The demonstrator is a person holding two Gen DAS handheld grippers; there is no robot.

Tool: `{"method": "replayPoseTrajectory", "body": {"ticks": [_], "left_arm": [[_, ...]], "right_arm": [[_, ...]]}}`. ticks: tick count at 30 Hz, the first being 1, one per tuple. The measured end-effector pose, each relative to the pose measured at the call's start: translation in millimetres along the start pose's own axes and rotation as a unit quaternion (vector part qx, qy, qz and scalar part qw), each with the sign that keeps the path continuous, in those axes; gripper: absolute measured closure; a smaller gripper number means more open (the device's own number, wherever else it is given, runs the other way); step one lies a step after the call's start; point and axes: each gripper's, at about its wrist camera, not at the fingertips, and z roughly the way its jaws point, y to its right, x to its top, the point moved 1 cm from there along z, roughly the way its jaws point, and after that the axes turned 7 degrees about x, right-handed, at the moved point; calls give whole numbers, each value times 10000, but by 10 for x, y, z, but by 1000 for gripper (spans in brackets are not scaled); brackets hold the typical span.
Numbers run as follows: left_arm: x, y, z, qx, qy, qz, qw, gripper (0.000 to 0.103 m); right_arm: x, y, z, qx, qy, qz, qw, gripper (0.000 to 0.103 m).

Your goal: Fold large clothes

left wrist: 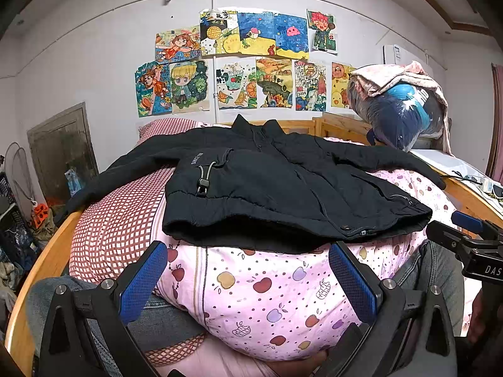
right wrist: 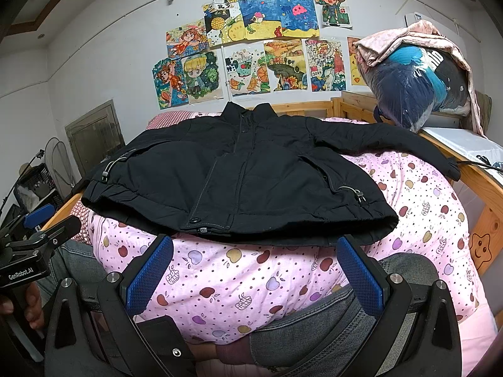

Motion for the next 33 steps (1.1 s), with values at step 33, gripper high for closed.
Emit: {"method": "replayPoseTrajectory", "body": {"ticks": [33], "left_arm": [[0, 0, 0, 0, -8, -2, 10000, 0]], "right_arm": [[-12, -10, 57, 1, -14, 14, 10000, 1]]}}
